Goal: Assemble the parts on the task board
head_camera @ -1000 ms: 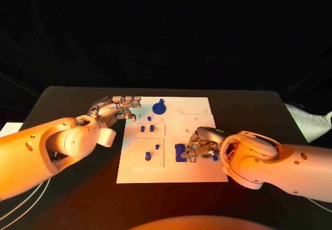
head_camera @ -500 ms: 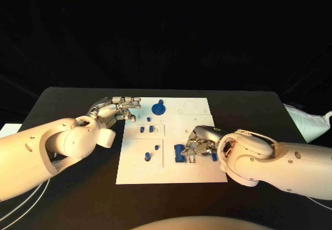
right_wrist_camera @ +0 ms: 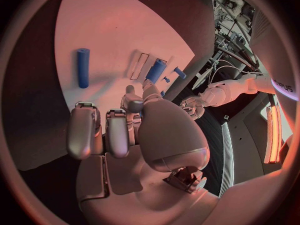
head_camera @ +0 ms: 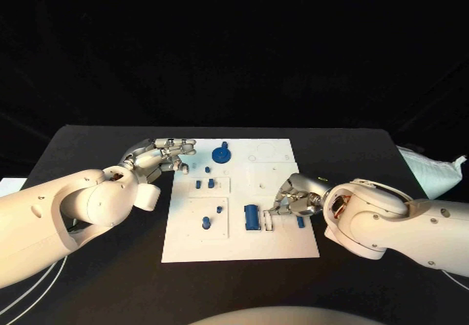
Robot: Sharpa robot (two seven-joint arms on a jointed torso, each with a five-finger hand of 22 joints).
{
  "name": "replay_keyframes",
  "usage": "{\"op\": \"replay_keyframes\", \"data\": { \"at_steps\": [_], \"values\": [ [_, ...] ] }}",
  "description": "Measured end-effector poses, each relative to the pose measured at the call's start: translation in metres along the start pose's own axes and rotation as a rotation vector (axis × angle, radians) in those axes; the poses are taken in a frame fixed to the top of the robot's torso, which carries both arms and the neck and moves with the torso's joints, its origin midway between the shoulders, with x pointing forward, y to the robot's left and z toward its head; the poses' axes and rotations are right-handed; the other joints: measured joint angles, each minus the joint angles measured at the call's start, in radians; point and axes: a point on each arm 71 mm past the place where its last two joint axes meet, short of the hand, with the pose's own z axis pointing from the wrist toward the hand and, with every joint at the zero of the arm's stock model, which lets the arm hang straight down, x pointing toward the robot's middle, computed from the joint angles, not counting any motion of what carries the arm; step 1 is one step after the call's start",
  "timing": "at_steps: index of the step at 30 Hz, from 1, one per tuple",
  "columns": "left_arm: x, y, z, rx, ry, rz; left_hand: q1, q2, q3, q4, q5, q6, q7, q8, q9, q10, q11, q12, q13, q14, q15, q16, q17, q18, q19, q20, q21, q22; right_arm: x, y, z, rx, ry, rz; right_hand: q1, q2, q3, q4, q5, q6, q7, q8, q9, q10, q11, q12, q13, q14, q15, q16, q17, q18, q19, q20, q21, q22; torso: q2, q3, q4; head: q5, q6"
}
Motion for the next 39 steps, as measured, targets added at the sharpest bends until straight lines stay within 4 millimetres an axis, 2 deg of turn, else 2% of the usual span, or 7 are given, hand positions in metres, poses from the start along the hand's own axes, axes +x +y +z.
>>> {"op": "replay_keyframes", "data": {
  "at_steps": [1,4,8,14,21,31,39],
  "values": [
    [0.000,0.000,0.000,0.000,0.000,0.000,0.000,0.000,0.000,0.000,0.000,0.000,0.000,0.000,0.000,0.000,0.000,0.000,0.000,0.000,0.000,0.000,0.000,0.000,0.000,0.000,0.000,0.000,-0.004,-0.003,-0.002,0.005,-0.006,0.003,0.003,-0.003,-0.002,-0.003,0.000,-0.007,0.001,-0.004,-0.002,-0.005,0.005,-0.007,-0.004,-0.002,0.002,0.000,0.000,0.000,-0.001,0.001,0.000,-0.001,0.000,0.0000,0.0000,-0.002,0.000],
    [0.000,0.000,0.000,0.000,0.000,0.000,0.000,0.000,0.000,0.000,0.000,0.000,0.000,0.000,0.000,0.000,0.000,0.000,0.000,0.000,0.000,0.000,0.000,0.000,0.000,0.000,0.000,0.000,-0.016,-0.014,-0.007,0.023,-0.028,-0.003,0.013,-0.005,-0.001,-0.009,0.004,-0.009,0.002,-0.009,-0.003,-0.017,0.003,-0.031,-0.021,-0.004,0.004,0.003,0.000,0.000,-0.001,0.001,-0.005,-0.005,0.000,0.0000,-0.0009,-0.008,0.003],
    [0.000,0.000,0.000,0.000,0.000,0.000,0.000,0.000,0.000,0.000,0.000,0.000,0.000,0.000,0.000,0.000,0.000,0.000,0.000,0.000,0.000,0.000,0.000,0.000,0.000,0.000,0.000,0.000,-0.022,-0.023,-0.009,0.037,-0.041,-0.037,0.016,-0.002,-0.004,-0.012,-0.007,-0.009,0.002,-0.009,-0.003,-0.019,0.005,-0.031,-0.021,-0.004,0.004,0.010,0.001,0.000,0.003,0.006,0.000,0.013,0.000,0.0001,-0.0035,-0.015,0.007],
    [0.001,0.000,0.001,0.000,0.003,0.000,0.000,0.000,0.000,0.000,0.000,0.000,0.000,0.000,-0.001,0.000,0.000,0.000,0.000,0.000,0.000,0.000,0.000,0.000,0.000,0.000,0.000,0.000,-0.021,-0.031,-0.008,0.057,-0.033,-0.117,0.018,0.000,-0.012,-0.004,-0.030,0.001,0.001,-0.009,-0.003,-0.019,0.005,-0.027,-0.020,-0.004,0.003,0.010,0.001,0.000,0.004,0.007,0.004,0.019,0.000,0.0019,-0.0092,-0.032,0.010],
    [0.001,0.001,0.001,0.000,0.004,-0.001,-0.004,0.004,0.000,0.000,0.000,0.000,0.000,0.000,-0.001,0.000,0.000,0.000,0.001,-0.003,0.003,0.000,0.000,0.000,0.000,0.000,0.000,-0.001,-0.016,-0.040,-0.007,0.088,-0.006,-0.198,-0.001,0.001,-0.031,0.015,-0.030,0.012,-0.003,-0.014,-0.003,-0.021,0.003,-0.056,-0.041,-0.004,0.003,0.001,0.001,0.000,-0.001,0.012,-0.002,0.000,-0.002,0.0020,-0.0103,-0.046,0.013],
    [0.001,0.003,0.001,-0.003,0.004,-0.002,-0.004,0.004,0.000,0.000,0.000,0.000,0.000,0.000,-0.001,0.000,0.000,0.000,0.001,-0.003,0.003,0.000,0.000,0.000,0.000,0.000,0.000,-0.001,-0.011,-0.039,-0.005,0.095,0.016,-0.254,-0.025,-0.007,-0.053,0.037,-0.030,0.029,-0.006,-0.014,0.001,-0.032,0.003,-0.087,-0.067,-0.004,0.003,-0.009,0.001,0.000,-0.005,0.008,-0.013,-0.016,-0.002,0.0022,-0.0081,-0.051,0.014],
    [0.000,0.003,0.000,-0.005,0.001,-0.003,-0.004,0.004,0.000,0.000,0.000,0.000,0.000,0.000,-0.001,0.000,0.000,0.000,0.001,-0.003,0.003,0.000,-0.002,0.000,0.000,0.000,0.000,-0.001,-0.003,-0.035,-0.004,0.085,0.046,-0.269,-0.034,-0.006,-0.062,0.046,-0.030,0.032,-0.009,-0.014,0.003,-0.031,0.003,-0.087,-0.067,-0.004,0.003,-0.013,0.000,0.000,-0.005,0.008,-0.013,-0.016,-0.001,0.0019,-0.0087,-0.043,0.011]
  ]
}}
